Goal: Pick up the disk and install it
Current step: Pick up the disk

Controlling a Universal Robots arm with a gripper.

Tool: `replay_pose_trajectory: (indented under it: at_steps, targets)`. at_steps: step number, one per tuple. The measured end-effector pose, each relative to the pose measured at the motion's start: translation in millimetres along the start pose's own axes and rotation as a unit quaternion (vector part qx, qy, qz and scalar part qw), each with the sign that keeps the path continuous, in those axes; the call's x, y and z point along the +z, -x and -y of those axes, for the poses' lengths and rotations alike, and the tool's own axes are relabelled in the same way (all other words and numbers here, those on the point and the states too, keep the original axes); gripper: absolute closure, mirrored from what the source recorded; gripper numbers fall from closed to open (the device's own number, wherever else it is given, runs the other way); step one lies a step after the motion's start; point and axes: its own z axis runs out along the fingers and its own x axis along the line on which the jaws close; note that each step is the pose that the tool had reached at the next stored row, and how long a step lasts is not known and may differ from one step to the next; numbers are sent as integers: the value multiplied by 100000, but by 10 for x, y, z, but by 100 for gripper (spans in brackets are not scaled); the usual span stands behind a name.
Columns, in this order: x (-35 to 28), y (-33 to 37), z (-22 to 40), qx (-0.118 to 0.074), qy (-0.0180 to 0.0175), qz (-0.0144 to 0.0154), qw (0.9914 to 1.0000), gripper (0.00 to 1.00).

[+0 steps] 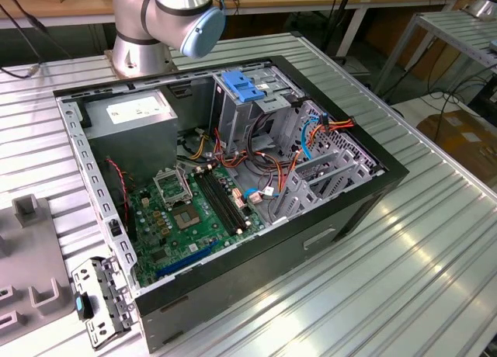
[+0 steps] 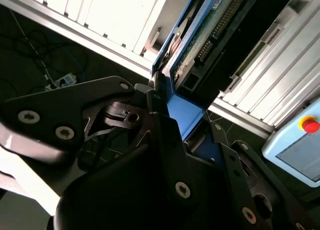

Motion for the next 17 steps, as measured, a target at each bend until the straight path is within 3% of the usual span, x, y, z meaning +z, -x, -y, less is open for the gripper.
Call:
replay_pose_trajectory:
  at_steps: [11,14,17]
  targets:
    - [-159,1,1,-1,-1,-9,100000,63]
    - [-242,2,1,-2,-1,-19,100000,63]
    - [-285,2,1,-1,0,-23,100000,63]
